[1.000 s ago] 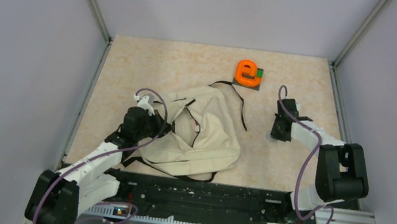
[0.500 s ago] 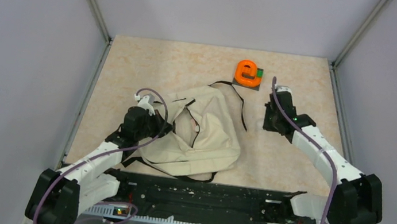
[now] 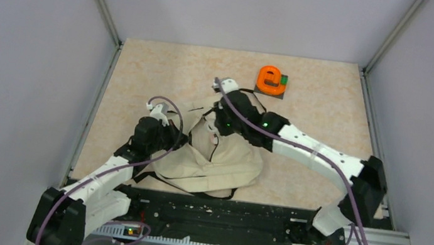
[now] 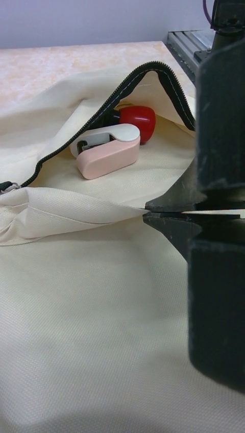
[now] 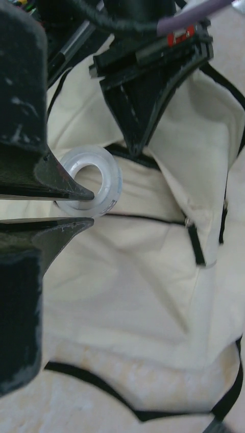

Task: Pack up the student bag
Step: Place the stationery in the student bag.

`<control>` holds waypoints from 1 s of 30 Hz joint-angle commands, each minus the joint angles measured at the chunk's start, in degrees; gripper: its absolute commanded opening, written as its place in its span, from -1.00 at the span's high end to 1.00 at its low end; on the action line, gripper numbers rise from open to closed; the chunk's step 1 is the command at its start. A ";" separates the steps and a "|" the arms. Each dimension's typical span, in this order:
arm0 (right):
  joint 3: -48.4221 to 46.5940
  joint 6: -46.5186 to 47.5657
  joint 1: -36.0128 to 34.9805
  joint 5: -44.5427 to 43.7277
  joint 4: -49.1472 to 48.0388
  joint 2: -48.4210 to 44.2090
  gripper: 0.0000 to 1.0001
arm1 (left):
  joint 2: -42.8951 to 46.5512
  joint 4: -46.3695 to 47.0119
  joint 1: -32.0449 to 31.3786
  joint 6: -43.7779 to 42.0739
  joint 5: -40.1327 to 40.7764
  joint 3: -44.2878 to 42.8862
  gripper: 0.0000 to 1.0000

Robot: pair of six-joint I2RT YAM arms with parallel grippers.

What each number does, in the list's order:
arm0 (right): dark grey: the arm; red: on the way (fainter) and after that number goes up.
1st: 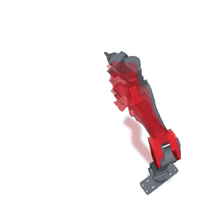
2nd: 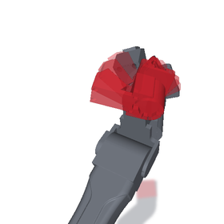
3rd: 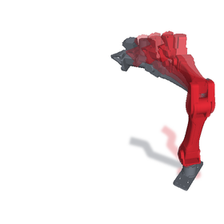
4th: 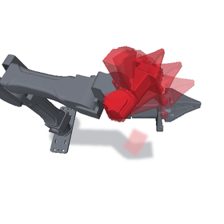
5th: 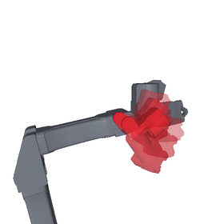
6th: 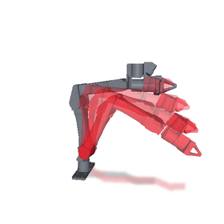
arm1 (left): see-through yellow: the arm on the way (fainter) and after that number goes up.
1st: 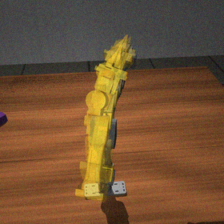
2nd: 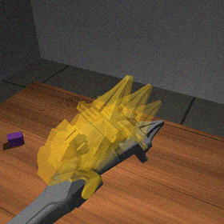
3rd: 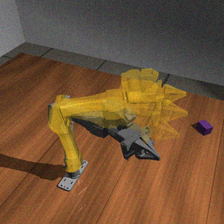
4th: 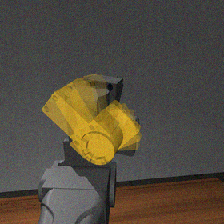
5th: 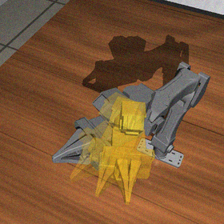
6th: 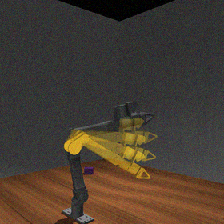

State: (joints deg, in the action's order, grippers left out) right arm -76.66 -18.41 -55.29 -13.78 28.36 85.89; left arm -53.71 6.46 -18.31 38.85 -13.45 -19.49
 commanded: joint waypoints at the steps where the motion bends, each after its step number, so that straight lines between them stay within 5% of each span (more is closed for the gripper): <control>1: -8.93 1.86 -5.67 -0.87 -0.15 9.94 1.00 | 1.84 2.90 0.60 -0.59 1.55 -1.27 1.00; 11: -22.47 -0.10 -8.45 -6.51 7.52 27.06 1.00 | 2.37 2.11 0.55 -0.79 2.16 -1.36 1.00; 30: -22.37 -1.94 -7.09 -9.53 10.21 32.41 1.00 | 2.98 1.81 0.64 -0.99 2.18 -1.08 1.00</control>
State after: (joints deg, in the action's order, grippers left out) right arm -96.53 -19.64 -62.72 -22.39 37.54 116.40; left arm -52.23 5.17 -18.11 38.83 -12.58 -19.49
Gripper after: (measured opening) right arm 0.108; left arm 0.010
